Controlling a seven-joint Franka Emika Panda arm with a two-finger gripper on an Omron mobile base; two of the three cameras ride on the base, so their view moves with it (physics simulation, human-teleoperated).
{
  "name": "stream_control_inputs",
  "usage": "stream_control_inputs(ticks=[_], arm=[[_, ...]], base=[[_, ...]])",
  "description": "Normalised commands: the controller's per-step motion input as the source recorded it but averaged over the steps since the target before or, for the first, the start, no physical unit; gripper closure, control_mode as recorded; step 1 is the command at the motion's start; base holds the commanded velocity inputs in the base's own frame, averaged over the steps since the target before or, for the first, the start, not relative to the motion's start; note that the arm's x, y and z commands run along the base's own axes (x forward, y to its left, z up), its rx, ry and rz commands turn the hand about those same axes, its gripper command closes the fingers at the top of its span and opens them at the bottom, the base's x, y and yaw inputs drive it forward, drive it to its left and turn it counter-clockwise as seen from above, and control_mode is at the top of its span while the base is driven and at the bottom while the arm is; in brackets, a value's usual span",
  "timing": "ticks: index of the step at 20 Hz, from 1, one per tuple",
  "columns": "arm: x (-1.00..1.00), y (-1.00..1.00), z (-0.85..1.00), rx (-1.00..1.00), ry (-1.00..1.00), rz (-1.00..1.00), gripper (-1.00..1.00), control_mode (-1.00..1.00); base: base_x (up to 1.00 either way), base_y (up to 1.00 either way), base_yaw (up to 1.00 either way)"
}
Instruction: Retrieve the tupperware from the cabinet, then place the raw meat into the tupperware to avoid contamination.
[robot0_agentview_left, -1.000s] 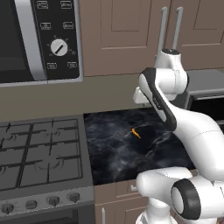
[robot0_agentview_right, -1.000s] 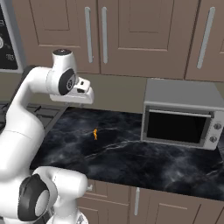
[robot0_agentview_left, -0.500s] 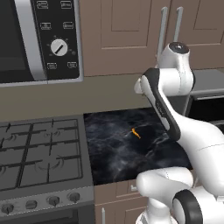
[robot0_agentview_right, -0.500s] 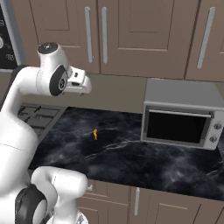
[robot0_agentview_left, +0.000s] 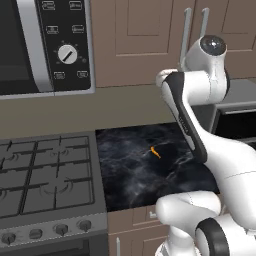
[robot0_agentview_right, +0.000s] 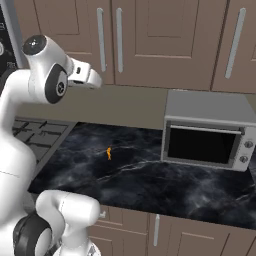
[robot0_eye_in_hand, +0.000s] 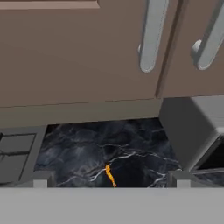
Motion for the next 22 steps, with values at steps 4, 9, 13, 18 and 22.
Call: stream_control_inputs(ticks=[4, 9, 13, 18, 22], arm=[[0.06, -0.2, 0.68, 0.0, -0.07, -0.13, -1.0, -1.0], [0.03, -0.24, 0.42, 0.0, -0.08, -0.08, -1.0, -1.0], [0.08, -0.31, 0.05, 0.04, -0.07, -0.02, -1.0, -1.0], [0.3, -0.26, 0.0, 0.06, -0.04, 0.0, -1.0, -1.0], [0.41, -0.16, 0.0, 0.04, -0.03, 0.01, -1.0, -1.0]], base=[[0.0, 0.0, 0.0], [0.0, 0.0, 0.0], [0.0, 0.0, 0.0], [0.0, 0.0, 0.0], [0.0, 0.0, 0.0]])
